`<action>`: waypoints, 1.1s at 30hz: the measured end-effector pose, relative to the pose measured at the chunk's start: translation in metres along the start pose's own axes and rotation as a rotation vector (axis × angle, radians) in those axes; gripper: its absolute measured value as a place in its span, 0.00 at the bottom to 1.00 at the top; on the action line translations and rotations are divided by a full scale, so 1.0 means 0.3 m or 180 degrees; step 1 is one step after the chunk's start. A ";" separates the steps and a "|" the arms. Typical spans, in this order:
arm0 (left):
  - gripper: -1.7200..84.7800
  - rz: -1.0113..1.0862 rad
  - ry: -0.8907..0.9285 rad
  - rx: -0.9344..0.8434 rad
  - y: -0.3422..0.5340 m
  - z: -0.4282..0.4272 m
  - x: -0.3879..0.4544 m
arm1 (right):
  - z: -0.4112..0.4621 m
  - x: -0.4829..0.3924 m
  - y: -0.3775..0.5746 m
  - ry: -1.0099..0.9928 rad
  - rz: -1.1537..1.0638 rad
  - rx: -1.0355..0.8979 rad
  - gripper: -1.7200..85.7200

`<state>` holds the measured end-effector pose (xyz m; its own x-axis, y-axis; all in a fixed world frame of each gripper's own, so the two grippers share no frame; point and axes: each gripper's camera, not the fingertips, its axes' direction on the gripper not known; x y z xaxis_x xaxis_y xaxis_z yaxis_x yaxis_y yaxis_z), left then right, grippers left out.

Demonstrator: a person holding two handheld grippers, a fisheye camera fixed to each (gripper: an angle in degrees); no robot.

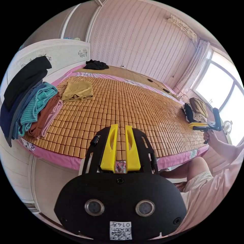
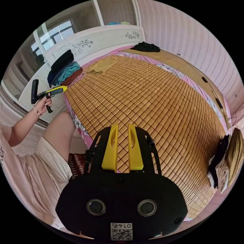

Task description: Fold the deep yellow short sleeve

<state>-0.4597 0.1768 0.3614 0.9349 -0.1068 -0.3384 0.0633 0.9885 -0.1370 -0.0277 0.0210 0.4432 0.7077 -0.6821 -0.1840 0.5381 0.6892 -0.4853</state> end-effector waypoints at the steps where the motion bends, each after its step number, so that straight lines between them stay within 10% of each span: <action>1: 0.08 -0.0023 -0.0084 0.0022 -0.030 0.020 -0.051 | 0.057 -0.040 -0.162 -0.0023 -0.0210 -0.0111 0.11; 18: 0.12 -0.0959 -0.0637 -0.0492 -0.618 0.582 -0.760 | 0.712 -0.351 -1.501 0.0483 -0.0887 -0.0918 0.05; 26: 0.07 -0.0597 -0.0213 -0.0647 -0.600 0.600 -0.658 | 0.633 -0.186 -1.268 0.0130 -0.0624 -0.1037 0.02; 33: 0.07 0.0022 0.1401 -0.0418 -0.392 0.448 -0.112 | 0.336 0.007 -0.410 -0.0572 0.0148 -0.0929 0.02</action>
<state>-0.4517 0.0784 0.5141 0.6959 -0.1634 -0.6992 -0.0137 0.9706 -0.2405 -0.0463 -0.0407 0.5886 0.8118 -0.5796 -0.0707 0.3680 0.6018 -0.7088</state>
